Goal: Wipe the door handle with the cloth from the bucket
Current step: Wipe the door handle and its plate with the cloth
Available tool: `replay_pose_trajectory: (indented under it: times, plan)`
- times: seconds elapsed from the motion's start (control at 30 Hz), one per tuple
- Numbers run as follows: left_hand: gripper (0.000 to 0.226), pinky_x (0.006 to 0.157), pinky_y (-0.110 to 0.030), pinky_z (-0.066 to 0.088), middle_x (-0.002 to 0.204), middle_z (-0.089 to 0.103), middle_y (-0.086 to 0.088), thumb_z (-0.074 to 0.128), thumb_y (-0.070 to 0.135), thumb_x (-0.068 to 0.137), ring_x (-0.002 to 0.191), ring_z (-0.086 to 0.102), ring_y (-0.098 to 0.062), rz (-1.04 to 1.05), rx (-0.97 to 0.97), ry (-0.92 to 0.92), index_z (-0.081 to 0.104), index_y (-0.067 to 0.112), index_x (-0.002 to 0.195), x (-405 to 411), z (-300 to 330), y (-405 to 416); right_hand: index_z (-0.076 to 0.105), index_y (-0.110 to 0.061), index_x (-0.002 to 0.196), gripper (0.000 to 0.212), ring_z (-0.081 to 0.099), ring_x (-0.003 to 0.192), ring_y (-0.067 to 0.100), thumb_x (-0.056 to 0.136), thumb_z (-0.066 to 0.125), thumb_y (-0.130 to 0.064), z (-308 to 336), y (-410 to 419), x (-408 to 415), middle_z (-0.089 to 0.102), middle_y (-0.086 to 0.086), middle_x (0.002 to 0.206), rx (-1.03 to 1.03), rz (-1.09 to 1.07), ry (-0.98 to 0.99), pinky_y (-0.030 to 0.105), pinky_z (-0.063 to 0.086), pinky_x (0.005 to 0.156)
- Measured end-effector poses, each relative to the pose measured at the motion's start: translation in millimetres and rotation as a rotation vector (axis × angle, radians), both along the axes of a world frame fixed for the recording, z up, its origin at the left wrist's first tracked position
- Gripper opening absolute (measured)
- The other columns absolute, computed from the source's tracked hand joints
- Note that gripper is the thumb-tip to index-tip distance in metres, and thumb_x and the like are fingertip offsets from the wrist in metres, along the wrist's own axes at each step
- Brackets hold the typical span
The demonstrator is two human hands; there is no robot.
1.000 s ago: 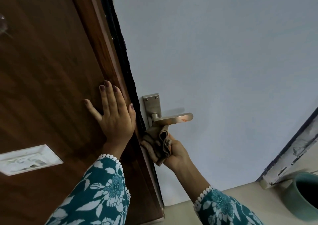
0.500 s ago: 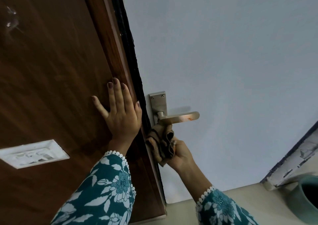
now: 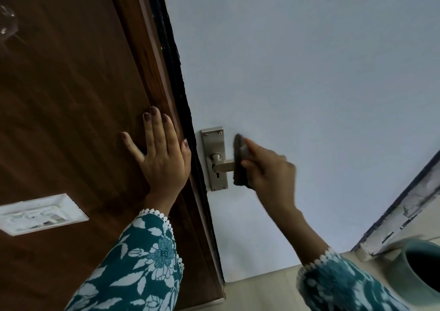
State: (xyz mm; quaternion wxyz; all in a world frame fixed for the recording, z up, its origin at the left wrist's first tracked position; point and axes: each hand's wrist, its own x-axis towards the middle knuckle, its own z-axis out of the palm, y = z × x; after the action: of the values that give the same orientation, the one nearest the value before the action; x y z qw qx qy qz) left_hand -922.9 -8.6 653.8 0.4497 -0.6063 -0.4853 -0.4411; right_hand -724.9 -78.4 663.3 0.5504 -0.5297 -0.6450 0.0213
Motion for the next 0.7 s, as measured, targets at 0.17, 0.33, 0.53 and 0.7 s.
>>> replay_pose_trajectory:
  times: [0.17,0.33,0.53,0.7]
  plan:
    - [0.064,0.113,-0.057,-0.004,0.15,0.023,-0.019,0.039,0.025,0.099,0.147,0.002,-0.023,0.0,-0.003,0.003,0.006,0.004,0.15,0,0,0,0.07,-0.014,0.112,0.027,0.065,0.109,0.017,0.089,0.055,-0.014,-42,43,-38,0.073,0.0,0.111,0.217,-0.114,-0.624,0.034,0.037,0.092]
    - [0.064,0.113,-0.058,-0.003,0.151,0.021,-0.019,0.039,0.025,0.099,0.147,0.002,-0.023,-0.002,-0.007,0.014,0.005,0.004,0.15,-1,1,-1,0.069,-0.013,0.112,0.026,0.065,0.107,0.017,0.09,0.055,-0.013,-52,52,-31,0.072,-0.001,0.11,0.241,-0.127,-0.655,0.044,0.04,0.101]
    - [0.063,0.113,-0.058,-0.004,0.15,0.02,-0.019,0.038,0.025,0.1,0.147,-0.001,-0.023,0.004,-0.035,0.01,0.006,0.003,0.15,-1,3,-4,0.071,-0.016,0.098,0.032,0.068,0.09,0.018,0.067,0.074,-0.012,-41,60,10,0.074,-0.003,0.094,0.08,-0.06,-0.623,0.032,0.041,0.091]
    - [0.059,0.112,-0.059,-0.003,0.151,0.019,-0.019,0.04,0.025,0.1,0.147,-0.002,-0.022,0.007,-0.068,0.007,0.015,0.0,0.147,0,4,-6,0.069,-0.014,0.087,0.028,0.066,0.075,0.025,0.066,0.058,0.001,-21,50,31,0.072,0.0,0.075,-0.106,-0.072,-0.324,0.029,0.032,0.084]
